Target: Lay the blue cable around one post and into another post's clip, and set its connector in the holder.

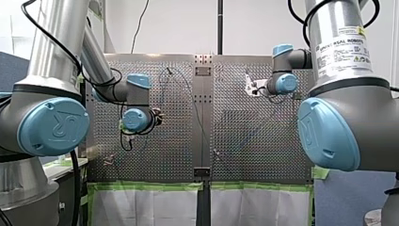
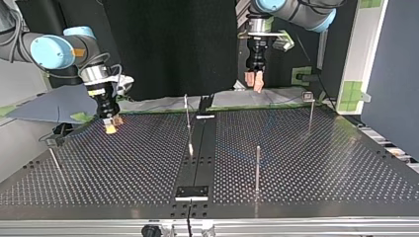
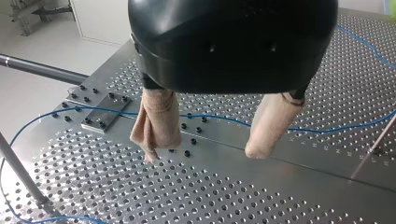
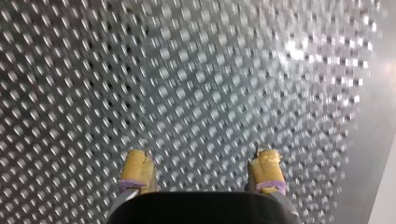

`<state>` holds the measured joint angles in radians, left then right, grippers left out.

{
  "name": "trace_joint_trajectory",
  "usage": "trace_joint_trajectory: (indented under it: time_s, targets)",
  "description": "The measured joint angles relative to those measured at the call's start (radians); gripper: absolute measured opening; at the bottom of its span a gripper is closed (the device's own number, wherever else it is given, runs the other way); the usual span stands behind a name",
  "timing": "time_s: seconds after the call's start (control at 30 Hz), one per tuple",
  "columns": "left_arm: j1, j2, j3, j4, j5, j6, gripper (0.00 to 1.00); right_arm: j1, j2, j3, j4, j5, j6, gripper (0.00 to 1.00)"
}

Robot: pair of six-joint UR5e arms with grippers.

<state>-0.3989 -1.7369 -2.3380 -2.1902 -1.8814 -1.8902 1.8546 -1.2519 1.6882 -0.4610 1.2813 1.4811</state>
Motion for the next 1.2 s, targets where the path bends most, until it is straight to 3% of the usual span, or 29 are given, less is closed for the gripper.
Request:
trace_joint_trajectory:
  time_s: [0.23,0.43,0.6,0.93,1.2]
  targets:
    - [-0.001,0.000,-0.005,0.005,0.003,0.002,1.00,0.057,0.001,0.057,-0.057,0.036,-0.014,1.00]
    - [-0.005,0.000,-0.008,0.001,0.012,0.025,1.00,0.103,0.017,0.103,-0.103,0.079,-0.012,1.00]
    - [-0.007,0.000,-0.008,-0.001,0.013,0.040,1.00,0.148,0.058,0.148,-0.144,0.124,-0.043,1.00]
    - [-0.012,0.000,-0.009,-0.019,0.014,0.047,1.00,0.229,0.137,0.172,-0.157,0.205,-0.057,1.00]
    - [-0.014,0.000,-0.009,-0.059,0.014,0.071,1.00,0.305,0.156,0.173,-0.154,0.281,-0.077,1.00]
